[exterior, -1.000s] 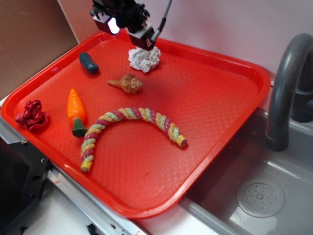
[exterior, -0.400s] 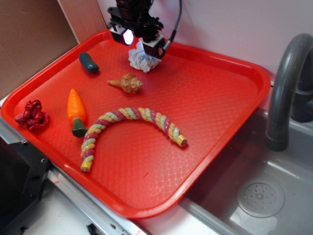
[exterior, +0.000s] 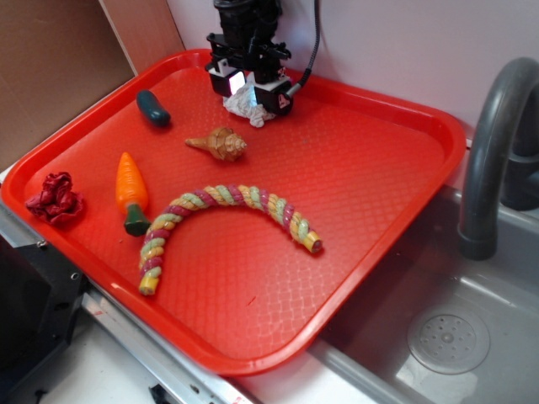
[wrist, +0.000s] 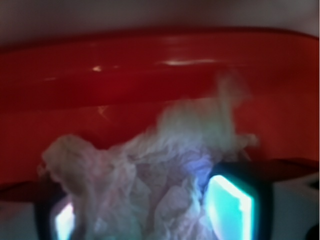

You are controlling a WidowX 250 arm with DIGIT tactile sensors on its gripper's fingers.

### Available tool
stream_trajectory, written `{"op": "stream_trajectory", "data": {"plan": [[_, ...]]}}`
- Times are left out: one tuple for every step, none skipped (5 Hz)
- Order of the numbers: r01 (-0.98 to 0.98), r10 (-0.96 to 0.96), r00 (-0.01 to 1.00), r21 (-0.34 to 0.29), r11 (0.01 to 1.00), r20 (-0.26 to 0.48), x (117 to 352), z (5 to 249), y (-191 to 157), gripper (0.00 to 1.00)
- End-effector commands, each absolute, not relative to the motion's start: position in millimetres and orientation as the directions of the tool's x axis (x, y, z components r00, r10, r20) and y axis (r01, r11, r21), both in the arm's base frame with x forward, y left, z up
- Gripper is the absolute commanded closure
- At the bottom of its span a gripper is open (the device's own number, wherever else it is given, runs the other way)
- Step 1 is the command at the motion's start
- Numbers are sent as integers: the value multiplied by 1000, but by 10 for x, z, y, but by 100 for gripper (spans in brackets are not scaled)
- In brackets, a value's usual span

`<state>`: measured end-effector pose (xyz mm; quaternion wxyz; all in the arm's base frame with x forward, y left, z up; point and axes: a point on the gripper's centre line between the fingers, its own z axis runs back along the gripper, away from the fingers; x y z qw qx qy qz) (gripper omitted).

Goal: Grab the white paper.

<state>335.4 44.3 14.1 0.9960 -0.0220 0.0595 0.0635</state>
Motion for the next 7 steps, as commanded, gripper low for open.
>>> {"op": "stream_trajectory", "data": {"plan": [[-162,166,986,102,982,-35,3249,580,586,100],[-115,114,993,156,981,14,3088,931,430,100],[-67,55,996,204,977,63,2926,1198,254,100],[-19,3,997,207,978,78,2802,1358,122,100],[29,-44,996,187,982,76,2646,1605,-10,100],[54,-72,991,153,987,114,2491,1847,-83,100],[66,-82,989,137,988,121,2362,2009,-88,100]]}}
